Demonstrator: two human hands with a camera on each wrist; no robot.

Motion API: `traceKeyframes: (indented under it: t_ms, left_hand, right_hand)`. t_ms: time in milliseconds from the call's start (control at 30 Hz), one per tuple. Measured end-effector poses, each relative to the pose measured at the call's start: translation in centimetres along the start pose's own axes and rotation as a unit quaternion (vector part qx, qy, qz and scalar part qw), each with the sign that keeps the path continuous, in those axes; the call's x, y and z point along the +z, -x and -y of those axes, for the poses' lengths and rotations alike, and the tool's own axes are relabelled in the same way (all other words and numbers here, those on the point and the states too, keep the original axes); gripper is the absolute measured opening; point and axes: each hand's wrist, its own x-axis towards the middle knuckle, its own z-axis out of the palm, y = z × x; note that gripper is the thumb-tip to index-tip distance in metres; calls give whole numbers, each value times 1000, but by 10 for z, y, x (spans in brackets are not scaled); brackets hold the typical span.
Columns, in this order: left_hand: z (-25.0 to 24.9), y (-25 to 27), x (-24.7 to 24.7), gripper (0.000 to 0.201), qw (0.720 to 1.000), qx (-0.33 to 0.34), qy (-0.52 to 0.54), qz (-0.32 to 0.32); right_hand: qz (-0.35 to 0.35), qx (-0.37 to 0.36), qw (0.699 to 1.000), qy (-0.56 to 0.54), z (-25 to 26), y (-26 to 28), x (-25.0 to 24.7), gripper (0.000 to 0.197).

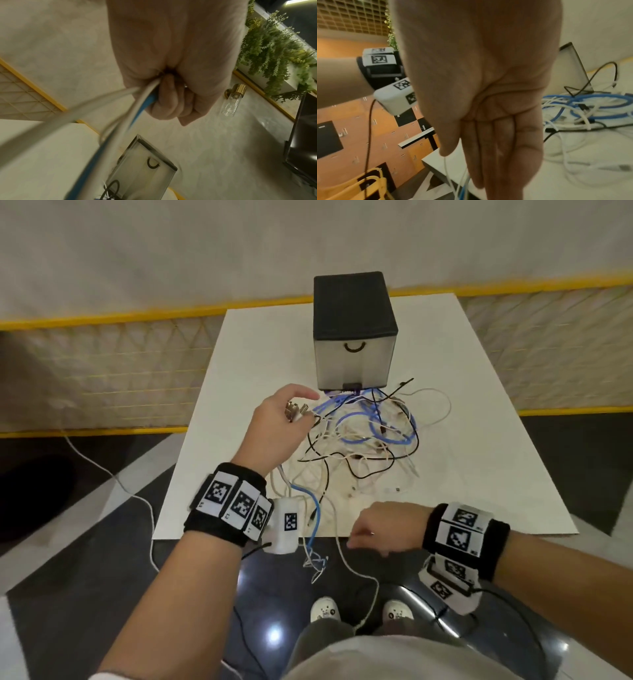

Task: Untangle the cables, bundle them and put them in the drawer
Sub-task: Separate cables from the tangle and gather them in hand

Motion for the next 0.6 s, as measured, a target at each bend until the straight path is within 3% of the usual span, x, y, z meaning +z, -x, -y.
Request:
traceKeyframes:
  t_ms: [67, 133, 233, 367, 467, 600]
  left_hand:
    - [-5, 6, -1, 19, 999, 2, 26, 23]
    - [-11, 11, 0, 13, 997, 2, 57, 47]
    - [-25, 18, 7, 9, 990, 8, 113, 88]
    - [-39, 21, 13, 9, 983, 34, 160, 83]
    - [-42, 17, 3, 11, 978, 43, 200, 46]
    - [-45, 15, -10, 15, 967, 51, 250, 3]
  right_hand:
    - [-46, 25, 998, 39, -3, 0, -7, 50]
    - [-155, 23, 987, 24, -2, 2, -23, 44]
    - [-283, -58, 951, -114, 20, 8, -53, 44]
    - [-200, -164, 900, -351, 43, 1, -68, 20]
    - [-179, -208, 890, -364, 42, -13, -54, 17]
    - [-173, -184, 912, -323, 34, -27, -30, 25]
